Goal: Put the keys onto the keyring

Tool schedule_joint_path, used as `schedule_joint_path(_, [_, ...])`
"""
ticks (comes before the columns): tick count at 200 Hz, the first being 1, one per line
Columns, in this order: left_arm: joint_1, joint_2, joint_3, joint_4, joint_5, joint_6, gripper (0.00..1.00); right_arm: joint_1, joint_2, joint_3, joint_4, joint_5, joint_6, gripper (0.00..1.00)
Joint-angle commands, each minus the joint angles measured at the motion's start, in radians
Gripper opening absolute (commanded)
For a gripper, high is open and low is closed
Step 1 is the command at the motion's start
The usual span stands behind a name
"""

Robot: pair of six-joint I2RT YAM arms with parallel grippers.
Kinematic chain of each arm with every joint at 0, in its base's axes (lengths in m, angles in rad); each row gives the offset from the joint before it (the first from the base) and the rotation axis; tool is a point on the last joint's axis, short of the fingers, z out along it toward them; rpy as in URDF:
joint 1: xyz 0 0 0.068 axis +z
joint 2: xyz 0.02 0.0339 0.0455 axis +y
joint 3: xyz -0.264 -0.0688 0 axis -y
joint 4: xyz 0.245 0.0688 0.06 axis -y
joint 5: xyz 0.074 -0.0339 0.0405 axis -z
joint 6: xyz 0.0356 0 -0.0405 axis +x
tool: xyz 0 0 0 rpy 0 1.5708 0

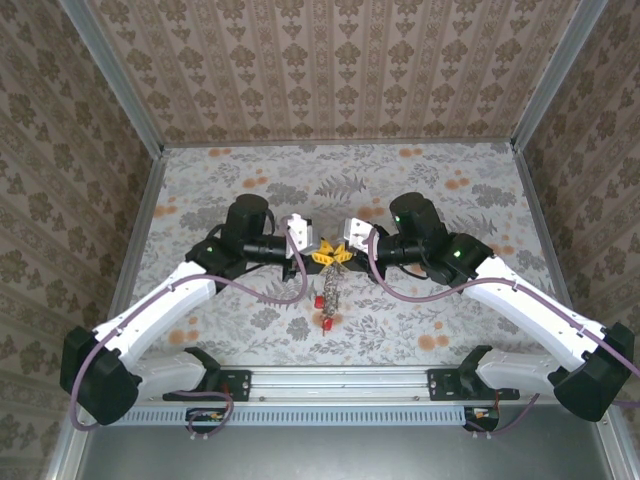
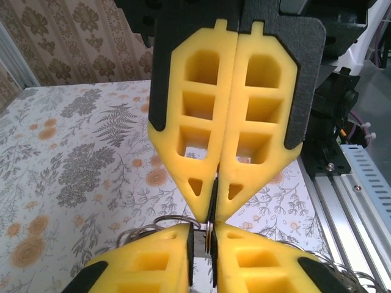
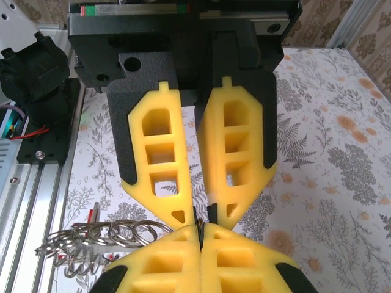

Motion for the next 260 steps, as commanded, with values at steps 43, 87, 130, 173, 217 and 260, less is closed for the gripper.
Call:
schedule_joint_path(43, [0.001,0.04,0.002,0.044,0.057,-0.019,0.0,0.003,-0.025,-0.011,0.074,-0.028,0.003,0.0])
schedule_joint_path(87, [0.008,-0.022,-0.033,0.134,0.039,-0.017,0.0,-0.025,-0.078,-0.016,0.008,0.031,-0.017,0.36])
schedule_joint_path(130, [0.011,-0.085,-0.055,0.183,0.033,-0.008,0.0,-0.056,-0.163,-0.084,-0.02,-0.005,-0.099,0.45])
schedule_joint_path(173, [-0.037,-0.177,-0.076,0.203,-0.023,0.066,0.0,-0.047,-0.2,-0.165,0.127,-0.07,-0.125,0.37])
schedule_joint_path(217, [-0.063,-0.183,-0.084,0.185,0.023,0.157,0.0,-0.034,-0.176,-0.182,0.218,-0.11,-0.12,0.36])
schedule_joint_path(260, [-0.067,-0.157,-0.078,0.192,0.006,0.152,0.0,-0.023,-0.169,-0.178,0.224,-0.138,-0.107,0.32])
